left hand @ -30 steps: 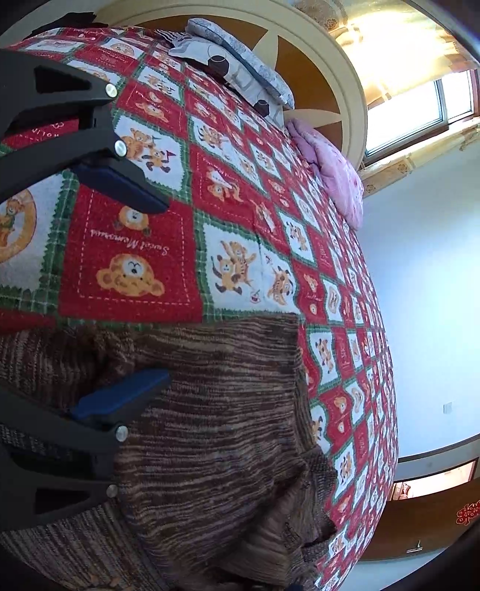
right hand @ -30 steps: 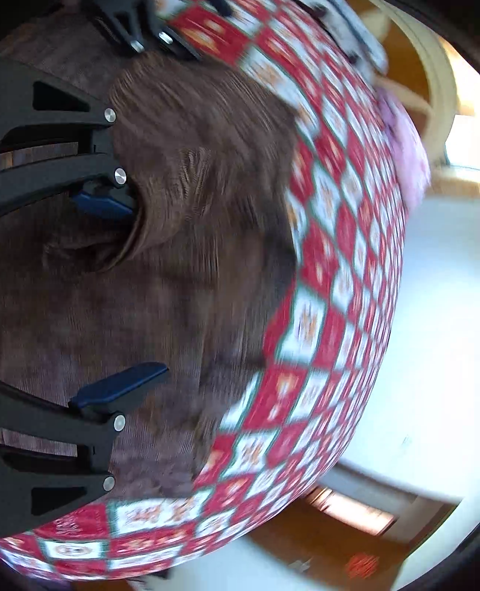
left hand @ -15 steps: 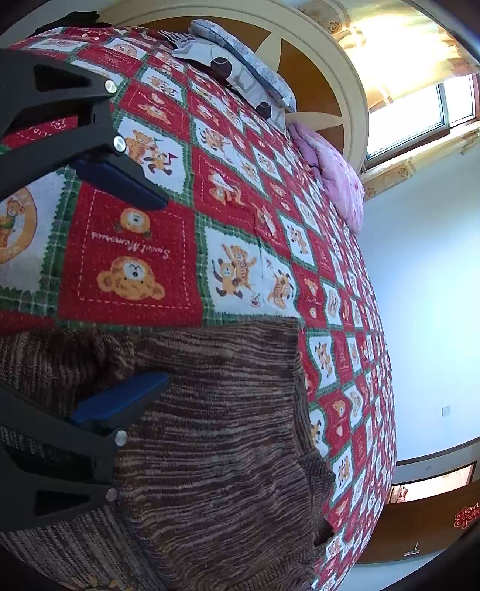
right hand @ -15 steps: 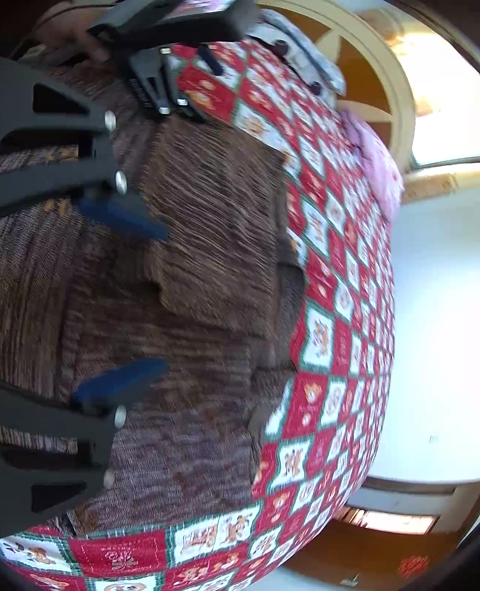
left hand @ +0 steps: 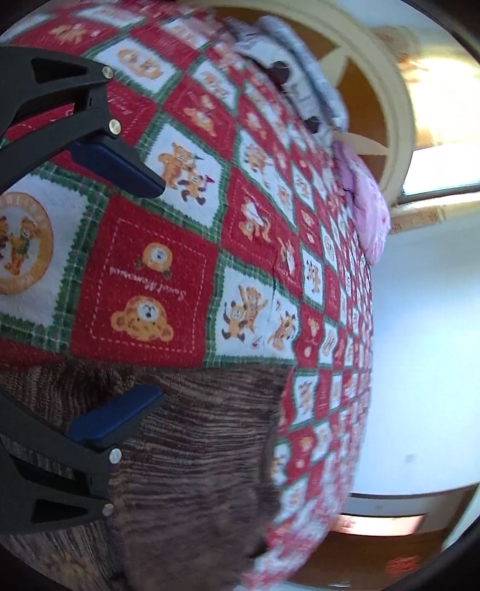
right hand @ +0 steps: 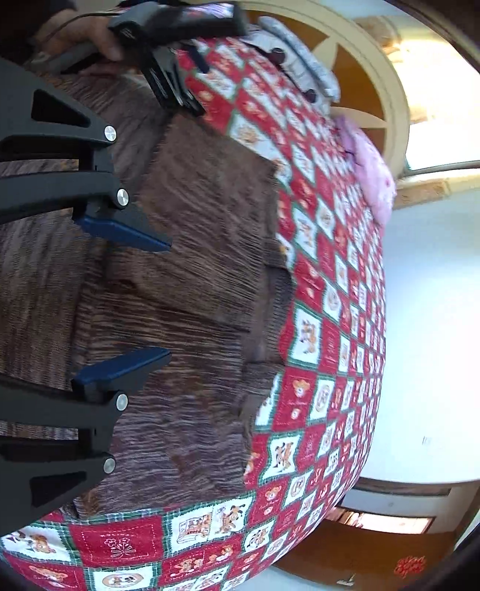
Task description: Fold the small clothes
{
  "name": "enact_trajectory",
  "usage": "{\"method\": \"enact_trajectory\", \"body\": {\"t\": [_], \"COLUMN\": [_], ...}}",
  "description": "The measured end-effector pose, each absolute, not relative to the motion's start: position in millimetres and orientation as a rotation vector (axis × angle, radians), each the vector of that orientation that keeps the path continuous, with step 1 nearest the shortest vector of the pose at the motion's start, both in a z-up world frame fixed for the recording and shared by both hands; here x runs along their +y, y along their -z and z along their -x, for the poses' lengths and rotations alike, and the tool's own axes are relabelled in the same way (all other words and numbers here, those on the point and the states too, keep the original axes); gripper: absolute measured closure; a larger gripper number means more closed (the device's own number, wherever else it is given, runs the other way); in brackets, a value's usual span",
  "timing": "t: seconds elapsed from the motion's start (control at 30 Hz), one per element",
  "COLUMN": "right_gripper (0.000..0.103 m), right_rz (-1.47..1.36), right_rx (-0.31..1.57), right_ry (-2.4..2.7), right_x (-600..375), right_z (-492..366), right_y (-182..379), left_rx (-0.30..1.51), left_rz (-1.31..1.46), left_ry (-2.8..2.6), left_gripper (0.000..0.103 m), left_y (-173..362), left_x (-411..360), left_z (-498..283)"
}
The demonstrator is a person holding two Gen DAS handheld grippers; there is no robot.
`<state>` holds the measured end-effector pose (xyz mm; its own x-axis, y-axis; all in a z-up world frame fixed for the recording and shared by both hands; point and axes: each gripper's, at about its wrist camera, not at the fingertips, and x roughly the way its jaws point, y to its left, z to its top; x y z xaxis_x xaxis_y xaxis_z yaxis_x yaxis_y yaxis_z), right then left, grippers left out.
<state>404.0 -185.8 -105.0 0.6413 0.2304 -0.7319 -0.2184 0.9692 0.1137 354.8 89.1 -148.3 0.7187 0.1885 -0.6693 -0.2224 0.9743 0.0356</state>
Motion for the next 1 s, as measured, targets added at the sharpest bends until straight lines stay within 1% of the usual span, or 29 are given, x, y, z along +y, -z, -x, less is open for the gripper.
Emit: {"method": "enact_trajectory", "body": {"t": [0.1, 0.13, 0.23, 0.33, 0.37, 0.43, 0.53, 0.73, 0.77, 0.93, 1.0], "right_gripper": [0.047, 0.047, 0.047, 0.046, 0.044, 0.043, 0.043, 0.042, 0.04, 0.039, 0.035], "right_rz": [-0.036, -0.033, -0.031, -0.007, 0.01, 0.033, 0.046, 0.072, 0.077, 0.071, 0.073], "right_rx": [0.815, 0.809, 0.837, 0.858, 0.86, 0.867, 0.864, 0.901, 0.89, 0.881, 0.874], "right_ry": [-0.267, -0.27, -0.283, -0.278, -0.27, -0.258, -0.23, -0.187, -0.184, -0.182, -0.179], "right_x": [-191, -191, -191, -190, -190, -190, -196, -202, -203, -209, -211], "right_z": [-399, -396, -393, -390, -389, -388, -389, -396, -394, -387, -385], "right_y": [102, 103, 113, 122, 125, 129, 132, 149, 150, 149, 151], "left_rx": [0.708, 0.7, 0.677, 0.706, 0.738, 0.744, 0.815, 0.896, 0.896, 0.883, 0.883], "left_rz": [0.221, 0.221, 0.113, 0.035, -0.026, -0.144, -0.259, -0.089, -0.08, -0.104, -0.104], "left_ry": [-0.24, -0.234, -0.231, -0.165, -0.145, -0.188, -0.263, -0.22, -0.221, -0.249, -0.249], "left_gripper": [0.0, 0.0, 0.0, 0.0, 0.0, 0.0, 0.0, 0.0, 0.0, 0.0, 0.0], "left_y": [140, 137, 126, 121, 125, 134, 154, 162, 163, 166, 165], "left_x": [121, 124, 108, 80, 64, 47, 39, 73, 75, 74, 73], "left_z": [-346, -348, -358, -373, -383, -393, -403, -411, -410, -405, -402]}}
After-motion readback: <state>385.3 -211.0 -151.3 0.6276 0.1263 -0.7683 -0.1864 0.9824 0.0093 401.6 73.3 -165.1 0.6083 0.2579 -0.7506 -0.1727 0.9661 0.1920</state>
